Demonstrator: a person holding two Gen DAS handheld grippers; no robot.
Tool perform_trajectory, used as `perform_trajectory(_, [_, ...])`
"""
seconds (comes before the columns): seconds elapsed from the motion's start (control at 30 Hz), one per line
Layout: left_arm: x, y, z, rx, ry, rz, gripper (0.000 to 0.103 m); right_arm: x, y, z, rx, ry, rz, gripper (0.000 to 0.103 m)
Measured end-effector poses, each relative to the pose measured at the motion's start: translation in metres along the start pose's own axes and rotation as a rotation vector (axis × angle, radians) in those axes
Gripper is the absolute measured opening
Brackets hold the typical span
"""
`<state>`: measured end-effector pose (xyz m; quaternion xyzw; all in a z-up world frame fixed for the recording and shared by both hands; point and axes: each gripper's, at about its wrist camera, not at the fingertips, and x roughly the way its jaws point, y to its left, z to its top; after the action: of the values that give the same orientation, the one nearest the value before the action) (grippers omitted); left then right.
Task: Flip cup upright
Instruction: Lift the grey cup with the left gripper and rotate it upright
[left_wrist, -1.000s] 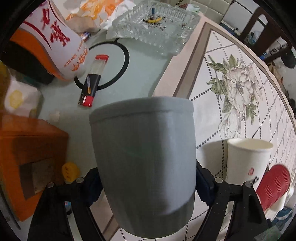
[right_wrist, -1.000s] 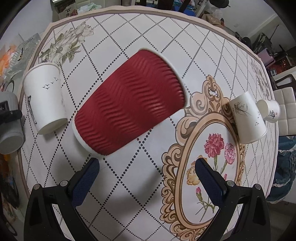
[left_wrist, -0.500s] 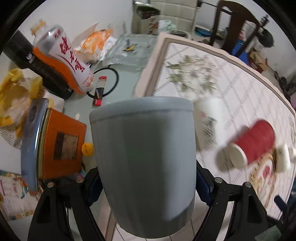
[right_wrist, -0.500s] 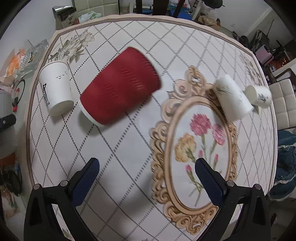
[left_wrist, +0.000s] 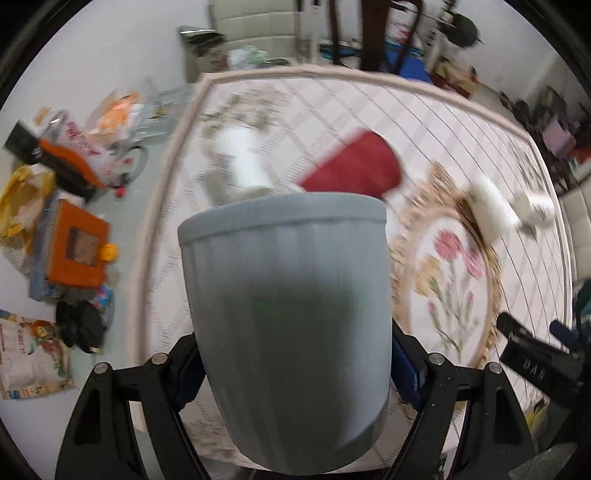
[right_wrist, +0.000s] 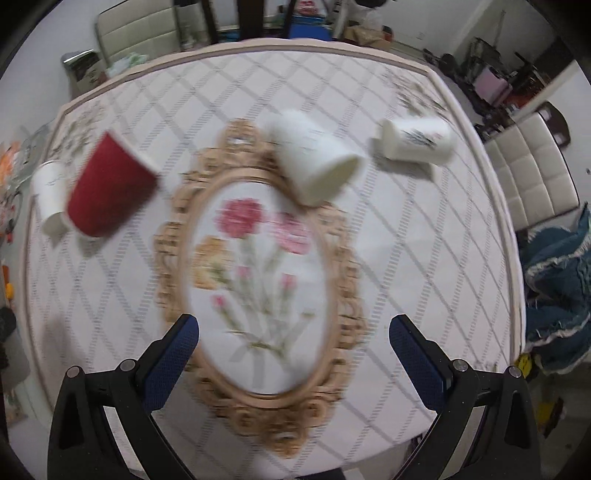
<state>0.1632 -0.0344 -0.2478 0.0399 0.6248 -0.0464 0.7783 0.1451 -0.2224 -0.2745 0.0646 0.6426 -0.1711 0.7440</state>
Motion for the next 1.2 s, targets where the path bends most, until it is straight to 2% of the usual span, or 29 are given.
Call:
perform_trajectory(0.2, [0.044,-0.075,-0.026,0.072,0.081,-0.061,0.081,0.032,-0.071,-0.012,0.067,0.042,-0.066,0.103])
perform_trajectory(0.43, [0.078,-0.125,-0.043,0.110,0.122,-0.048,0.081,0.059,-0.123,-0.030,0.107,0.080,-0.118,0.103])
perform_trajectory(0.67, [0.092,-0.130,-0.045,0.088,0.149,-0.028,0.082,0.070,-0.145,-0.038,0.128,0.095,-0.126,0.103])
perform_trajectory(0.93, [0.087,-0.128,-0.043,0.074,0.148,0.005,0.084,0.068,-0.151,-0.038,0.136,0.088,-0.119,0.103])
perform_trajectory(1.03, [0.078,-0.127,-0.042,0.073,0.131,0.004,0.097,0.067,-0.149,-0.037,0.136,0.086,-0.114,0.103])
perform_trajectory(1.2, [0.054,-0.118,-0.039,0.046,0.093,-0.005,0.098,0.063,-0.148,-0.034,0.130,0.076,-0.095,0.103])
